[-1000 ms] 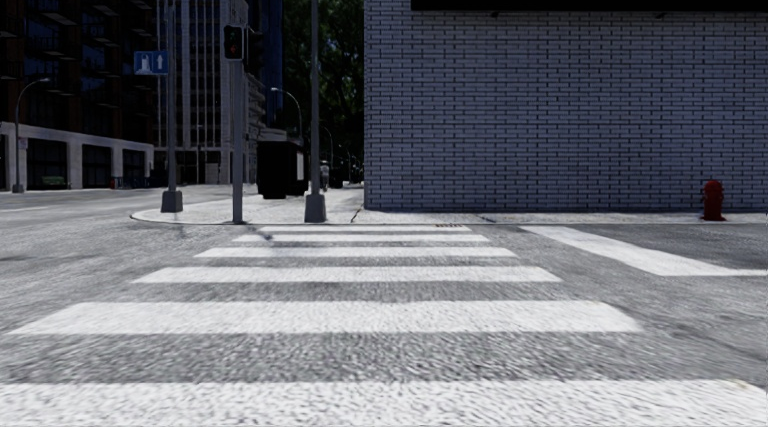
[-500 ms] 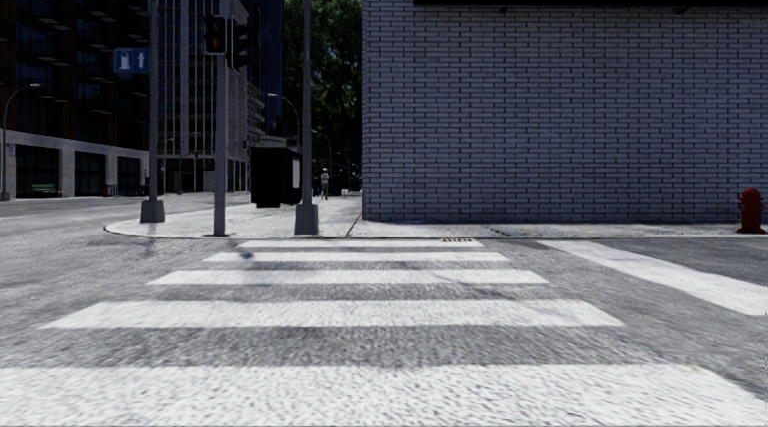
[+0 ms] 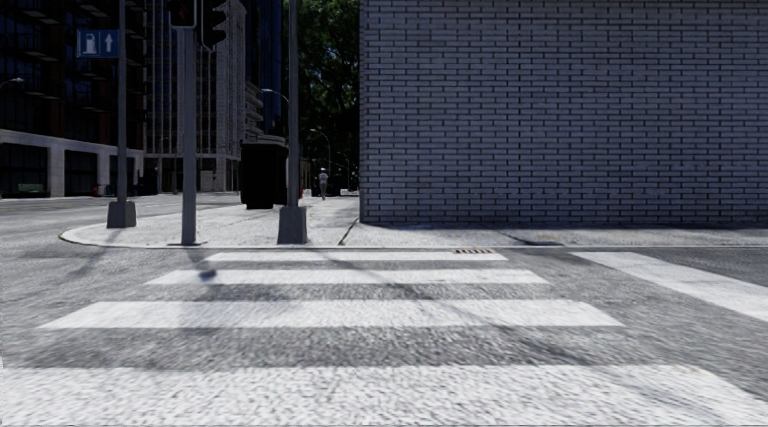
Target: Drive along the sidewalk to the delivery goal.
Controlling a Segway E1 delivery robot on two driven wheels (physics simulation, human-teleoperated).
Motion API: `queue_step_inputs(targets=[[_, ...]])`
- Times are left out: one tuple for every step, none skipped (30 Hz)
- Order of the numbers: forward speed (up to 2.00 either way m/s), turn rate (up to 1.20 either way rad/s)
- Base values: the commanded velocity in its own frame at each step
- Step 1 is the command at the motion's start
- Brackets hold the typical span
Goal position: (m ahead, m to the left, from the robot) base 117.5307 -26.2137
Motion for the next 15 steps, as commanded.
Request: queue_step_inputs(targets=[[2.00,0.00],[2.00,0.00],[2.00,0.00],[2.00,0.00],[2.00,0.00],[2.00,0.00],[2.00,0.00],[2.00,0.00],[2.00,0.00],[2.00,0.00],[2.00,0.00],[2.00,0.00],[2.00,0.00],[2.00,0.00],[2.00,0.00]])
